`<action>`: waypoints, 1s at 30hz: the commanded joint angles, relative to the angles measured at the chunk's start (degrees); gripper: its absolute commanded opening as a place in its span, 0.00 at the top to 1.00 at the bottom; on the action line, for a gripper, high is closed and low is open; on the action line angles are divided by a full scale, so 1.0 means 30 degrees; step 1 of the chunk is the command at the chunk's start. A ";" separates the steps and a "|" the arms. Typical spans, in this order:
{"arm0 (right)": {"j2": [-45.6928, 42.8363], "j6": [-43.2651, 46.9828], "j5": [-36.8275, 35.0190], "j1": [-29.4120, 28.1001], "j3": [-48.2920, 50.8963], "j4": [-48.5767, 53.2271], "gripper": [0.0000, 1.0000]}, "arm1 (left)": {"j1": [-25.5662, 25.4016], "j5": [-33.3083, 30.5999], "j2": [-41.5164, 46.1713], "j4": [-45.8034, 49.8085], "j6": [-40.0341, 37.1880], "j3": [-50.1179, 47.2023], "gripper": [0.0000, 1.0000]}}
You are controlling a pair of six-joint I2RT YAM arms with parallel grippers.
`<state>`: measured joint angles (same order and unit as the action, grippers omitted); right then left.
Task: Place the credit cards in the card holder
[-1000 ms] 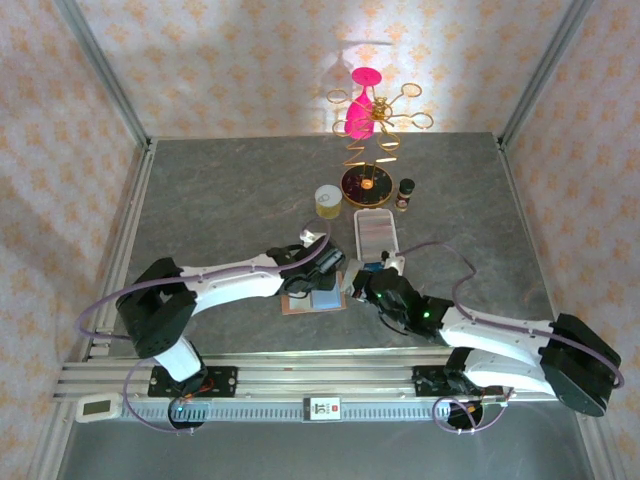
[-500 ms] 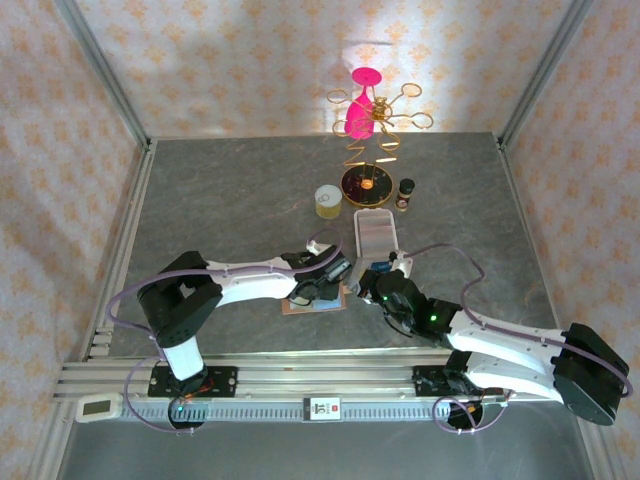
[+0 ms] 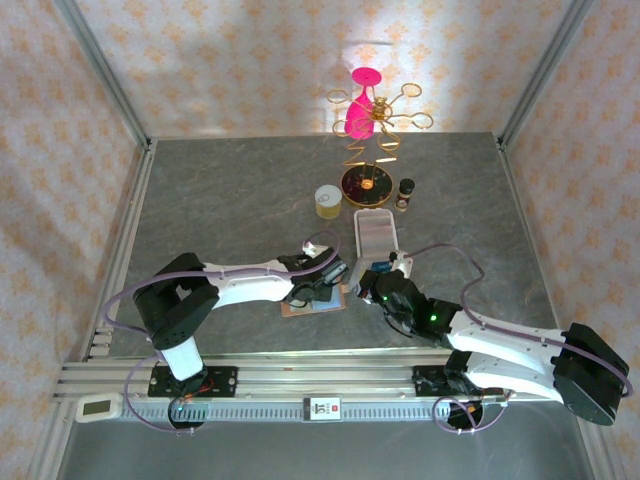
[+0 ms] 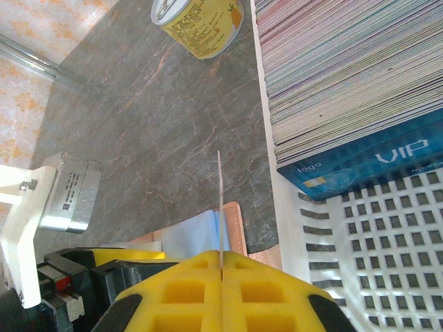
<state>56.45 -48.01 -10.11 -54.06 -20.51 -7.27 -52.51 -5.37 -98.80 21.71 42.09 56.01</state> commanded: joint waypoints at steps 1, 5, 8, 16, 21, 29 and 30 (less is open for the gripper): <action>0.0165 -0.0081 -0.0495 -0.0069 -0.0073 0.0344 1.00 | -0.0002 -0.0840 0.0581 0.0787 -0.0110 -0.0459 0.60; 0.0345 -0.0105 -0.0296 -0.0084 -0.0179 0.0256 1.00 | 0.0129 -0.0810 0.1084 0.0577 -0.0127 -0.0859 0.64; 0.0389 -0.0052 -0.0126 -0.0078 -0.0225 0.0174 1.00 | 0.0266 -0.0532 0.1399 0.0421 -0.0142 -0.1134 0.66; 0.1239 0.0470 0.1325 -0.0110 -0.0558 -0.0628 1.00 | 0.0484 -0.0323 0.2257 0.0100 -0.0112 -0.1909 0.70; 0.2533 0.1147 0.2782 -0.0275 -0.1084 -0.1519 1.00 | 0.0685 -0.0154 0.2788 -0.0338 -0.0111 -0.2572 0.75; 0.4503 0.1323 0.4082 -0.0458 -0.1746 -0.3019 1.00 | 0.0943 0.0000 0.3766 -0.0941 0.0034 -0.3416 0.79; 0.4703 0.1310 0.4206 -0.0464 -0.1797 -0.3183 1.00 | 0.0982 0.0099 0.3893 -0.1072 0.0041 -0.3588 0.79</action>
<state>69.06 -44.91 0.95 -55.09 -24.49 -13.72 -50.24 -4.99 -89.14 19.88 41.98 46.63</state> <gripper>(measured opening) 0.050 0.211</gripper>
